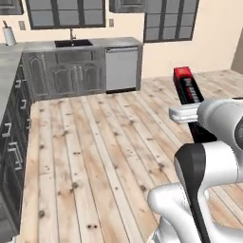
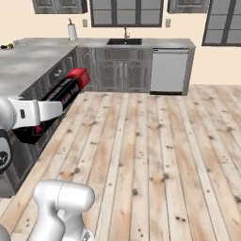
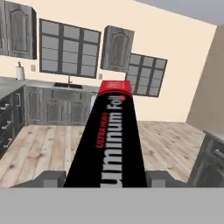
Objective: Retrieve the tupperware and aluminum foil from the cabinet and place them on the dining counter near the plate with eggplant and lime to prepare for storing leftovers.
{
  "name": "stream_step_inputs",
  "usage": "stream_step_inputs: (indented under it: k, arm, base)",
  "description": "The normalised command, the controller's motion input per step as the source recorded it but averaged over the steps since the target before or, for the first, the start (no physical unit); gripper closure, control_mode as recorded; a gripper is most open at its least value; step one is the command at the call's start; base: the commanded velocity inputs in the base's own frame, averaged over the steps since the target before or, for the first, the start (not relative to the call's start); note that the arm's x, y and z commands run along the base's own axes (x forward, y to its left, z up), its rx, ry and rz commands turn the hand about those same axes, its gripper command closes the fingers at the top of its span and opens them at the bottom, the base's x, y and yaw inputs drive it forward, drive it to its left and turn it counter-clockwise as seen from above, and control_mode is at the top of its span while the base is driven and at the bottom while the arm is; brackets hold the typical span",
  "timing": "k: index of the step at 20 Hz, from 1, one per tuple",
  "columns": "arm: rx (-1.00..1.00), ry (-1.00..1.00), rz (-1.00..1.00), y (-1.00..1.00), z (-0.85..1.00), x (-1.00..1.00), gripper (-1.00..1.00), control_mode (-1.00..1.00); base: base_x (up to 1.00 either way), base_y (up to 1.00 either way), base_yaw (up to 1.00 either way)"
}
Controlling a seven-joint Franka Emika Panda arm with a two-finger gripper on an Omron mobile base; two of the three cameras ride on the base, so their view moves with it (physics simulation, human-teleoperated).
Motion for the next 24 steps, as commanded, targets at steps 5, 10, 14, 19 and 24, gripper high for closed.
stream_step_inputs:
  k: [5, 10, 14, 19, 24]
  arm:
    - [0.0, 0.0, 0.0, 0.0, 0.0, 0.0, 1.0, 1.0]
    - [0.0, 0.0, 0.0, 0.0, 0.0, 0.0, 1.0, 1.0]
    - [0.0, 0.0, 0.0, 0.0, 0.0, 0.0, 1.0, 1.0]
    - [0.0, 0.0, 0.0, 0.0, 0.0, 0.0, 1.0, 1.0]
    - [0.0, 0.0, 0.0, 0.0, 0.0, 0.0, 1.0, 1.0]
  base:
    - [-0.08, 1.0, 0.69]
    - [-0.01, 1.0, 0.58]
    - [0.1, 1.0, 0.45]
    - [0.47, 1.0, 0.23]
    - [0.62, 1.0, 0.01]
